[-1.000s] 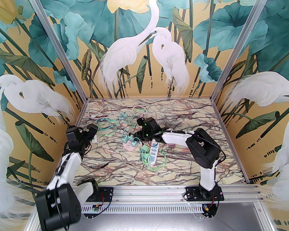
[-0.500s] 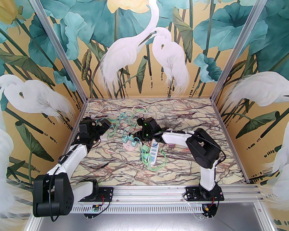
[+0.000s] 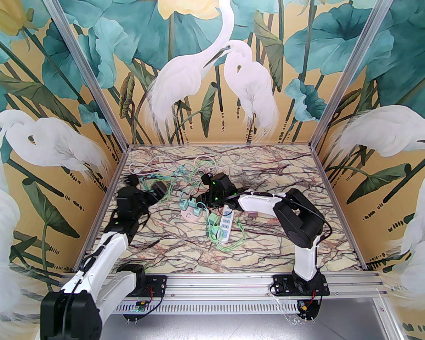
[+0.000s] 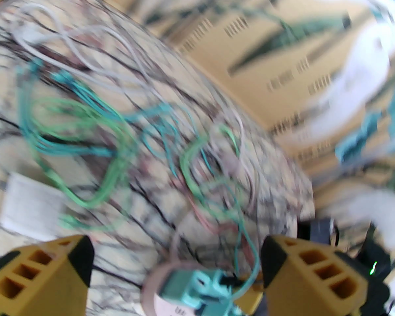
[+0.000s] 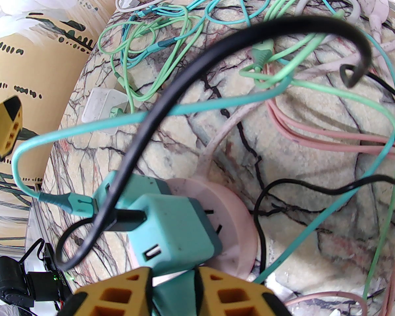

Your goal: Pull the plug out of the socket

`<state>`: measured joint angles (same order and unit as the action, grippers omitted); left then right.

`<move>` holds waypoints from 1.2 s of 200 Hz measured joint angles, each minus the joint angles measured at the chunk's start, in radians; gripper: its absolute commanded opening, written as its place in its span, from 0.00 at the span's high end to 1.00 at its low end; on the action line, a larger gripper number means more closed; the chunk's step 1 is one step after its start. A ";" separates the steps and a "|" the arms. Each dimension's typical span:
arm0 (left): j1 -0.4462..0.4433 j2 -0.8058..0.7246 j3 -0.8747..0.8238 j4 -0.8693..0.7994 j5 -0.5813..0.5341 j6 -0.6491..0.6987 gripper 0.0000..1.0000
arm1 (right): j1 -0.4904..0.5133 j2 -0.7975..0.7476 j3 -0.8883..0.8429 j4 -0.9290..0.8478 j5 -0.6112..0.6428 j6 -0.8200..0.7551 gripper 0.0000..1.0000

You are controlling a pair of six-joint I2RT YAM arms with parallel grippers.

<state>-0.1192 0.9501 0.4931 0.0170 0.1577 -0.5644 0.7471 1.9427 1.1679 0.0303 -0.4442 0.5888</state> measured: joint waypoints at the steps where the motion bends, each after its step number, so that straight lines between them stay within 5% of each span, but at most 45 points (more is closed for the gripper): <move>1: -0.011 0.000 0.000 -0.001 -0.003 0.003 0.14 | 0.000 0.000 0.000 0.000 0.000 0.000 0.71; 31: -0.185 0.022 0.000 -0.036 -0.080 0.105 0.22 | 0.000 0.000 0.000 0.000 0.000 0.000 0.71; 64: -0.277 0.129 0.003 -0.079 -0.163 0.192 0.31 | 0.000 0.000 0.000 0.000 0.000 0.000 0.71; 189: -0.346 0.443 0.125 -0.062 -0.240 0.339 0.44 | -0.003 -0.056 -0.058 0.004 0.050 -0.018 0.68; 240: -0.347 0.490 0.156 -0.055 -0.222 0.368 0.71 | -0.024 -0.106 -0.139 -0.065 0.091 -0.040 0.67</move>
<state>-0.4660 1.4399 0.6487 -0.0376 -0.0647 -0.1967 0.7227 1.8362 1.0286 -0.0345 -0.3531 0.5488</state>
